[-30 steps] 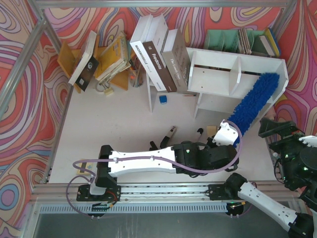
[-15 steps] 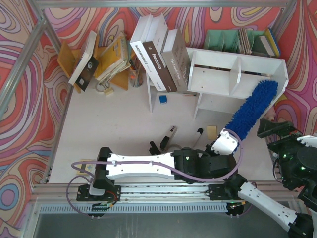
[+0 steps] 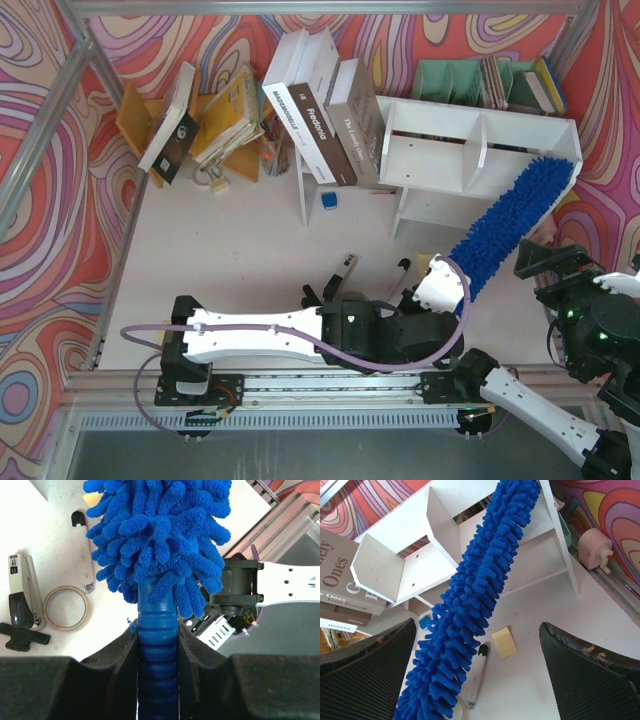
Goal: Dust the bookshelf with a duster
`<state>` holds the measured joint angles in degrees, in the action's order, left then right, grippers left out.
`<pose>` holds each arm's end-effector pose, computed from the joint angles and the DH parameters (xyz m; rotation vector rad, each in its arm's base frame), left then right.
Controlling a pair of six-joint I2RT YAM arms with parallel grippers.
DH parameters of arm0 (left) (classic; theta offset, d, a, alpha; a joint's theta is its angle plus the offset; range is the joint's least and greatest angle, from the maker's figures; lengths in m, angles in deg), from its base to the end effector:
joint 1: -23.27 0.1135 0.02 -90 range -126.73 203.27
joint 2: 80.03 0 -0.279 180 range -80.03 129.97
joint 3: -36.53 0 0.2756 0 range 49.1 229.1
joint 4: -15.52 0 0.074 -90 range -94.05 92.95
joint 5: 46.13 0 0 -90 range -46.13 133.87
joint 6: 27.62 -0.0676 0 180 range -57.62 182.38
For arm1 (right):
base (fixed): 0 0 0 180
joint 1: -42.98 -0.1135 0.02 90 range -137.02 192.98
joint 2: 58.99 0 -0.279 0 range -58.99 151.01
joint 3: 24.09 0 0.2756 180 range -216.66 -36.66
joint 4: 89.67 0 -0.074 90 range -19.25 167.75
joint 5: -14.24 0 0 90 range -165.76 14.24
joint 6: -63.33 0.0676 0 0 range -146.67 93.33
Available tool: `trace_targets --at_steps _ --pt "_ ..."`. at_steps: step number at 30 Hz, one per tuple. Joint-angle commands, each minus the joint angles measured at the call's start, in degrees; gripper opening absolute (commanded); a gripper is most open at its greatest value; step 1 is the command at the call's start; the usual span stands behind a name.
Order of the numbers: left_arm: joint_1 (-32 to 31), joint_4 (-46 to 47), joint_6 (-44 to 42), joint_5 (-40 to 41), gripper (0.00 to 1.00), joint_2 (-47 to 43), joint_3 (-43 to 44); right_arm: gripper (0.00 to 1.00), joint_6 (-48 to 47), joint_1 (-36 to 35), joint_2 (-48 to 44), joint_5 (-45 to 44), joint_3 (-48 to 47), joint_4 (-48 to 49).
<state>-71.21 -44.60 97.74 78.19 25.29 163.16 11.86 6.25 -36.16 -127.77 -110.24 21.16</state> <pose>0.0027 -0.4532 0.4014 0.7891 2.0402 -0.6556 0.0332 -0.0417 0.4562 0.6842 1.4897 0.2473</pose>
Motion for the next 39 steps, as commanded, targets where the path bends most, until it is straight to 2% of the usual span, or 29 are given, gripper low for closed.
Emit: trace_targets --at_steps 1,6,16,23,36,39 --pt "0.8 2.7 -0.1 1.3 0.00 -0.7 -2.1 0.98 1.6 0.1 -0.6 0.1 1.0 -1.6" --pt "2.1 0.5 2.0 -1.1 0.00 1.1 -2.6 0.98 1.9 0.1 -0.9 0.0 1.6 -1.7" --pt "1.7 -8.2 10.3 4.2 0.00 2.5 0.7 0.98 2.7 0.1 -1.6 0.0 2.9 -1.8" --pt "0.8 -10.0 13.1 7.4 0.00 3.8 3.0 0.99 2.9 0.1 -2.7 -0.1 3.5 -2.0" --pt "1.7 -14.6 7.4 4.5 0.00 18.7 24.1 0.99 2.9 0.1 -4.6 -0.5 4.5 -1.8" --pt "2.0 -16.8 8.2 6.3 0.00 19.5 25.6 0.99 2.6 0.1 -4.7 -0.6 4.5 -1.5"
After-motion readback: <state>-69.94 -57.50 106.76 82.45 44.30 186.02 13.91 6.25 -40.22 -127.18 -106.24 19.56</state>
